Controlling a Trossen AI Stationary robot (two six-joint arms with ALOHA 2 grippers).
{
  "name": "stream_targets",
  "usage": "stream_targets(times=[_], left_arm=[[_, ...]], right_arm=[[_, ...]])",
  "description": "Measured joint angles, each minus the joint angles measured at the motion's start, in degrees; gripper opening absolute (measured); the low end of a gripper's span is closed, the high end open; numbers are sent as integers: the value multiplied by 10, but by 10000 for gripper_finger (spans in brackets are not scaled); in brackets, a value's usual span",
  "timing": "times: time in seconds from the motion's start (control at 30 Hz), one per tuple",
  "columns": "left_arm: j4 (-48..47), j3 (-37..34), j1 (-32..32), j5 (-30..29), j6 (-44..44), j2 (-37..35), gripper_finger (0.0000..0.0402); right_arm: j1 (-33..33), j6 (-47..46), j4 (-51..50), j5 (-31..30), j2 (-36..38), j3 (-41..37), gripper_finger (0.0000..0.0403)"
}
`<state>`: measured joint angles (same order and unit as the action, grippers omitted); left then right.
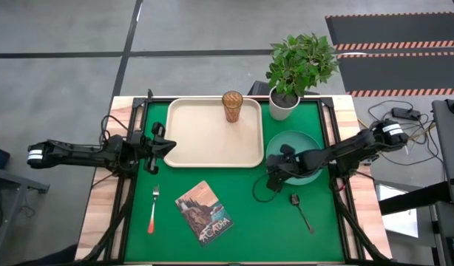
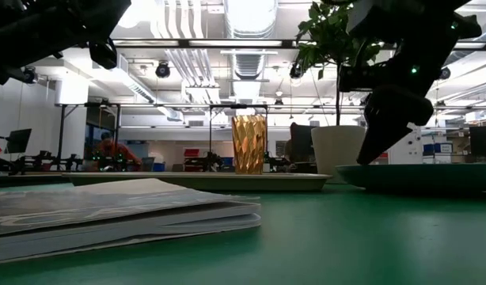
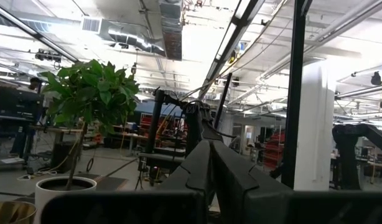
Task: Pick and place plate/cup/fork/spoon on tray
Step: Put the green plate on the tray to the bottom left of the brown cup
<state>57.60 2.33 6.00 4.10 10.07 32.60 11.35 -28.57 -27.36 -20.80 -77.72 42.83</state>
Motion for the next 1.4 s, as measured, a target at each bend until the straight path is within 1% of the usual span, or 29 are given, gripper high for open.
stream_targets(times=[0.07, 0.17, 0.27, 0.4, 0.53, 0.8, 0.87, 1.0, 1.17, 1.27, 1.4], left_arm=[[0, 0, 0, 0, 0, 0, 0], [0, 0, 0, 0, 0, 0, 0], [0, 0, 0, 0, 0, 0, 0], [0, 0, 0, 0, 0, 0, 0], [0, 0, 0, 0, 0, 0, 0], [0, 0, 0, 0, 0, 0, 0], [0, 0, 0, 0, 0, 0, 0], [0, 0, 0, -1, 0, 0, 0], [-1, 0, 0, -1, 0, 0, 0], [-1, 0, 0, -1, 0, 0, 0], [-1, -1, 0, 0, 0, 0, 0]], right_arm=[[0, -4, -6, -3, -3, 0, 159], [0, -15, -9, -3, -12, 0, 167], [0, -16, -8, -3, -26, -2, 165], [0, -16, -7, -3, -47, -2, 149], [0, -22, -7, -4, -55, -2, 118], [0, -49, -18, 2, -49, -2, 24], [0, -55, -22, 2, -48, -1, 16], [1, -76, -65, 13, -39, 13, 15], [13, -90, -143, 18, -21, 52, 13], [31, -105, -194, 18, -10, 82, 11], [73, -123, -237, 17, 0, 124, 11]])
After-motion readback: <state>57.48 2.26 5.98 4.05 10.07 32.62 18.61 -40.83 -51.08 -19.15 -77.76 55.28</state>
